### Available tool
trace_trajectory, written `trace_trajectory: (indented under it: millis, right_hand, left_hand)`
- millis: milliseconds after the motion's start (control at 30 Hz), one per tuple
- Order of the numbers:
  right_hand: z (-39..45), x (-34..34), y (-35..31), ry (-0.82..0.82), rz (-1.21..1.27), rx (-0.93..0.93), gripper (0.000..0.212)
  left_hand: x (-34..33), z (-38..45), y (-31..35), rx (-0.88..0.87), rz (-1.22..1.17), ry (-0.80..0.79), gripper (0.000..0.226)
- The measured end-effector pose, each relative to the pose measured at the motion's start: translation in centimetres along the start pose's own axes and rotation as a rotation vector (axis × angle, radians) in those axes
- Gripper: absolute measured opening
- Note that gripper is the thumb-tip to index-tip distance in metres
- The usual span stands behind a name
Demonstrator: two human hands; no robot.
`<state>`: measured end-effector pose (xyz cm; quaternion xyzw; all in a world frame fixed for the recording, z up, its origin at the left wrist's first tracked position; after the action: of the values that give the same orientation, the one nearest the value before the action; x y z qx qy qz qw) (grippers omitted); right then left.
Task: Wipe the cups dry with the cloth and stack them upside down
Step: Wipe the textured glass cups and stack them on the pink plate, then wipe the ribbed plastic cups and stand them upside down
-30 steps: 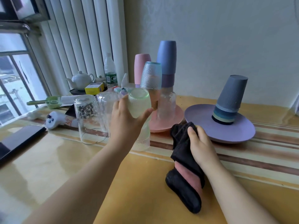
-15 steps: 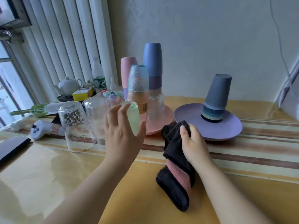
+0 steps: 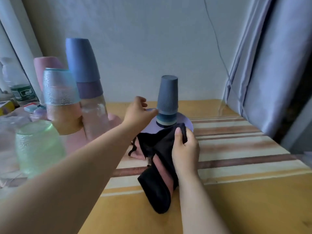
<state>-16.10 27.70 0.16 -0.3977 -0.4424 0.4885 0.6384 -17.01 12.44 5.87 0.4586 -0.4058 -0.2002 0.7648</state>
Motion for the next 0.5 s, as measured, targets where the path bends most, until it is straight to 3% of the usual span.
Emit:
trace_trajectory:
  millis: [100, 233, 500]
  right_hand:
    - [0.4, -0.3, 0.6, -0.017, 0.034, -0.012, 0.024]
    - [0.6, -0.6, 0.7, -0.024, 0.040, -0.015, 0.027]
    - [0.6, -0.8, 0.7, -0.002, 0.071, -0.022, 0.027]
  left_hand:
    - [-2.2, 3.4, 0.5, 0.051, -0.135, -0.092, 0.080]
    - [-4.7, 6.1, 0.5, 0.093, -0.236, -0.191, 0.095]
    - [-5.1, 7.3, 0.2, 0.025, -0.101, -0.256, 0.063]
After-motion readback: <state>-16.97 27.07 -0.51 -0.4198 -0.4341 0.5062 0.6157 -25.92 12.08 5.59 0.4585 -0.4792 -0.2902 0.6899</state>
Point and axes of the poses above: each hand's wrist, its own z-axis towards the middle knuckle, its own x-axis out of the back of the hand, y = z × x, the point moved 2 cm from there along z, towards the middle knuckle, and after that the axes turned 1 degree about -z, right-handed, at the moved point
